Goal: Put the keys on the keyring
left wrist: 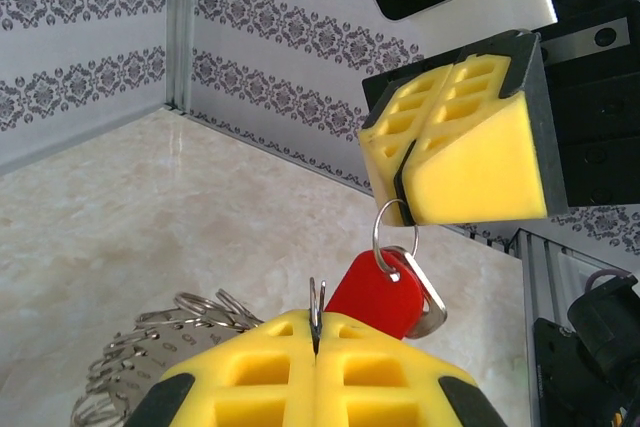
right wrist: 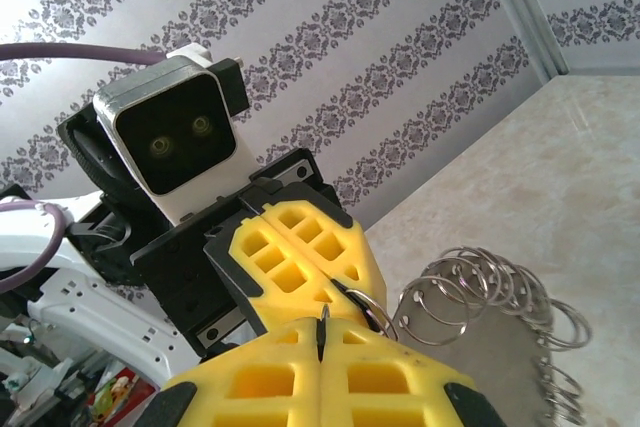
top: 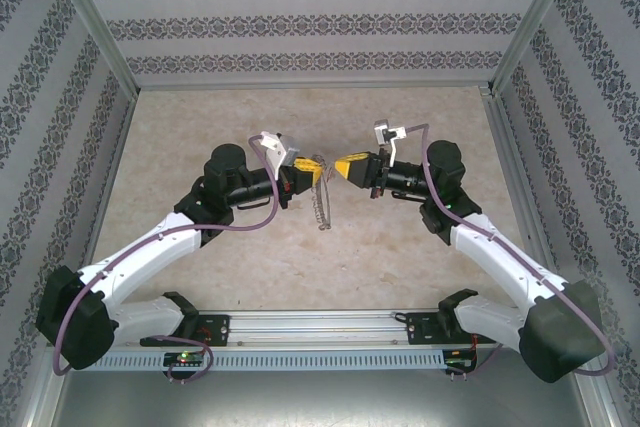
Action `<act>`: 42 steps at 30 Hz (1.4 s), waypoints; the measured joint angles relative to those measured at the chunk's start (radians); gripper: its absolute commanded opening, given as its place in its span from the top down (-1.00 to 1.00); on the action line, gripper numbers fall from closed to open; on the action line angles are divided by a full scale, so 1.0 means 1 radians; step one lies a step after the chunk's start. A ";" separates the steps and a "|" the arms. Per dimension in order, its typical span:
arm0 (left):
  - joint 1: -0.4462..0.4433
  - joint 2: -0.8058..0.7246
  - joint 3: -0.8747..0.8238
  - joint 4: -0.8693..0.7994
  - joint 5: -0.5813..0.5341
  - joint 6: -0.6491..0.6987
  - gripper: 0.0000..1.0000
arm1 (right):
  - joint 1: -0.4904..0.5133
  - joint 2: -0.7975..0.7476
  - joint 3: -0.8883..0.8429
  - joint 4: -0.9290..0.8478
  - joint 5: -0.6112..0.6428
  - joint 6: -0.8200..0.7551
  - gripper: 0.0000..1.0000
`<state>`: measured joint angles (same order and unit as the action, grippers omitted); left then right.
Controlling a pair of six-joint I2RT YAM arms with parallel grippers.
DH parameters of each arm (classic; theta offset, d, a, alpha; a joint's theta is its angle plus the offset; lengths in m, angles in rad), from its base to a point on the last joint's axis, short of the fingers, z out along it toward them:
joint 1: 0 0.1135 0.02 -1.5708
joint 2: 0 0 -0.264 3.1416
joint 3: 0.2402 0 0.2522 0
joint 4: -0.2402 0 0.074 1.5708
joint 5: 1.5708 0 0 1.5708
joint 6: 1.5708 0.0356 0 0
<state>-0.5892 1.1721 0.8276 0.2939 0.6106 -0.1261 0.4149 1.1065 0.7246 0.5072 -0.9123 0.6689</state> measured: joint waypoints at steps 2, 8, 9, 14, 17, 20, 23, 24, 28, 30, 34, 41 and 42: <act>0.000 0.003 0.001 0.000 0.006 0.001 1.00 | 0.003 0.006 0.002 -0.004 -0.004 -0.007 1.00; 0.000 0.008 0.010 -0.004 0.016 0.003 1.00 | 0.015 0.026 0.017 -0.023 -0.006 -0.023 1.00; 0.000 0.008 0.011 -0.004 0.017 0.003 1.00 | 0.016 0.028 0.019 -0.024 -0.006 -0.023 1.00; 0.000 0.008 0.011 -0.004 0.022 0.003 1.00 | 0.015 0.039 0.023 -0.026 -0.005 -0.031 1.00; 0.000 0.008 0.011 -0.004 0.025 0.003 1.00 | 0.015 0.041 0.025 -0.031 -0.001 -0.041 1.00; 0.000 0.008 0.011 -0.004 0.027 0.003 1.00 | 0.014 0.042 0.026 -0.040 0.007 -0.048 1.00; 0.000 0.008 0.011 -0.003 0.032 0.003 1.00 | 0.012 0.042 0.026 -0.050 0.010 -0.048 1.00; 0.000 0.008 0.011 -0.003 0.033 0.003 1.00 | 0.010 0.042 0.026 -0.051 0.011 -0.048 1.00; 0.000 0.005 0.011 -0.002 0.033 0.003 1.00 | 0.000 0.045 0.026 -0.055 0.013 -0.048 1.00; 0.000 0.001 0.011 -0.002 0.032 0.003 1.00 | -0.001 0.046 0.025 -0.055 0.014 -0.048 1.00; 0.000 -0.010 0.011 0.006 0.031 0.003 1.00 | -0.008 0.046 0.013 -0.055 0.014 -0.048 1.00; 0.000 -0.021 0.007 0.029 0.019 0.002 1.00 | -0.012 0.046 -0.021 -0.059 0.013 -0.048 1.00; 0.000 -0.021 0.007 0.035 0.017 0.002 1.00 | -0.011 0.046 -0.023 -0.059 0.012 -0.047 1.00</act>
<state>-0.5892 1.1507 0.8345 0.3286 0.6273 -0.1246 0.4038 1.1526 0.7017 0.4480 -0.9001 0.6216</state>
